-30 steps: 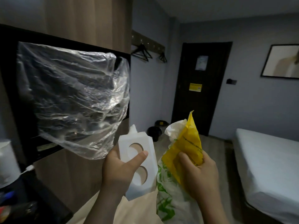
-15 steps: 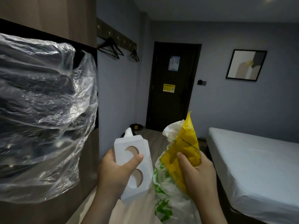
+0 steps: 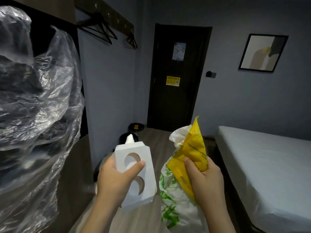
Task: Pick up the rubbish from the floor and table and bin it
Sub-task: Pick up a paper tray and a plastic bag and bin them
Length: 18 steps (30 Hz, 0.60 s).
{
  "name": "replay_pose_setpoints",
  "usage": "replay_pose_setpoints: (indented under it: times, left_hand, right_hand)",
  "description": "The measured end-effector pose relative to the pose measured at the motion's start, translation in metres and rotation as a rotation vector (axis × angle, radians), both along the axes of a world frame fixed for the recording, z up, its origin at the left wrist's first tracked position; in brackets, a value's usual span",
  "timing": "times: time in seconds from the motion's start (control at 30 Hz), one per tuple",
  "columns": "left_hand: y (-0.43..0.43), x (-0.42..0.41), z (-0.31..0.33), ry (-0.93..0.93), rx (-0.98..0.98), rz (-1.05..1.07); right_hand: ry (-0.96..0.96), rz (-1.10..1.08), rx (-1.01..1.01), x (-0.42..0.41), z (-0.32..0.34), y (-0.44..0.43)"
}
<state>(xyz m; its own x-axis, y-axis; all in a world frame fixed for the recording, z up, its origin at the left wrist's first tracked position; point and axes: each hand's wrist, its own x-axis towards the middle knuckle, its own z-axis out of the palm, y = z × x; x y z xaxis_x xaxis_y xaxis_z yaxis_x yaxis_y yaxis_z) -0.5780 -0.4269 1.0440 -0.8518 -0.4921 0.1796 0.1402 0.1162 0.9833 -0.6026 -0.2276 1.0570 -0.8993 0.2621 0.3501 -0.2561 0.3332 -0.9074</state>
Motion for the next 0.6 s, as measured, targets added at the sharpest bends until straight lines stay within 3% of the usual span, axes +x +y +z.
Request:
replay_pose_setpoints:
  times: [0.27,0.6]
  left_hand:
    - [0.012,-0.155,0.021,-0.003,-0.109,0.040]
    - [-0.018,-0.328,0.013,0.012,-0.111,0.032]
  right_hand:
    - [-0.013,0.005,0.008,-0.169,0.011,0.013]
    - [-0.020,0.015,0.052,-0.335,0.002,-0.014]
